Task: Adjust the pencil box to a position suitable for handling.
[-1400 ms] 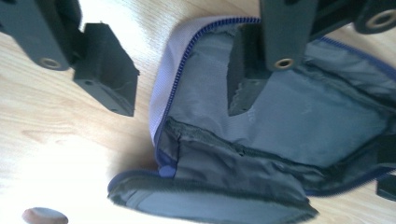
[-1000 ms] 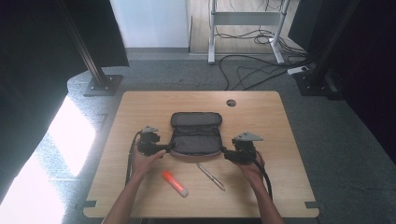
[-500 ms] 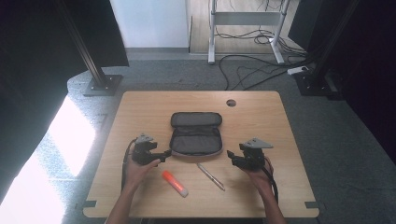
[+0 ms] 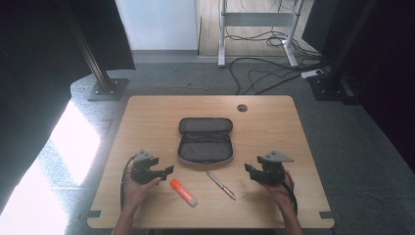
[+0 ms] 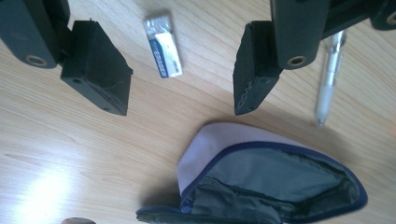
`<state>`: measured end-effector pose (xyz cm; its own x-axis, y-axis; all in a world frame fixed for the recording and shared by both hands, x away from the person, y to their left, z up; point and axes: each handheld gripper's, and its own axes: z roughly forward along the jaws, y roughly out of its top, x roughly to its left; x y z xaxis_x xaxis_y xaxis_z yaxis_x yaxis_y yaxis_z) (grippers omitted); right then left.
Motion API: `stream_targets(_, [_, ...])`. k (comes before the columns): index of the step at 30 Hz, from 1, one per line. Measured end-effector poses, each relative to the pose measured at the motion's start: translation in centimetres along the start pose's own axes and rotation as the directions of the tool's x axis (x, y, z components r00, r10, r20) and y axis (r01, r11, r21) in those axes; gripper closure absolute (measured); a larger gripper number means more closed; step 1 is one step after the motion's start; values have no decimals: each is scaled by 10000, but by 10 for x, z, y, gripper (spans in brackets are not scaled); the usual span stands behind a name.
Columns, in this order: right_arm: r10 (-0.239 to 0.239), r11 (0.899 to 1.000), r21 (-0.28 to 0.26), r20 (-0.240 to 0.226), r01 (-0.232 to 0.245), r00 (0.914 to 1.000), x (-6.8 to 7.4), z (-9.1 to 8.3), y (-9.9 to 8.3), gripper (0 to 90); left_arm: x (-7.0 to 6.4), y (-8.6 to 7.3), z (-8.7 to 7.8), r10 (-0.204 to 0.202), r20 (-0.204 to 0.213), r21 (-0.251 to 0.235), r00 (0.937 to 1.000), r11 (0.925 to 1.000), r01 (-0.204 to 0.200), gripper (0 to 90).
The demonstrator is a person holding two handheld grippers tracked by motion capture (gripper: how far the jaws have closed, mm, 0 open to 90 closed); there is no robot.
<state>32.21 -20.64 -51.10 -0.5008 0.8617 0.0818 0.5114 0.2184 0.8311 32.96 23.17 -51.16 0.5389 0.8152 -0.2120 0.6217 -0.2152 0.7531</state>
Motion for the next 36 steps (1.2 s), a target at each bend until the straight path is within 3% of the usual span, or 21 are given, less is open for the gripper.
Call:
stream_targets(11, [130, 9998, 141, 51, -131, 9999, -9, -9, -16, 367, 6, -19, -9, -133, -51, 219, 9999, 9997, 134, 220])
stream_targets(19, [190, 9991, 386, 49, -191, 9998, -16, -9, -24, 373, 6, -19, -8, -188, 27, 261, 9998, 9995, 188, 225])
stream_targets(36, [180, 9978, 646, -65, -175, 9998, -15, 4, -23, 388, 10, -20, -12, -275, 61, 316, 9996, 9991, 273, 234])
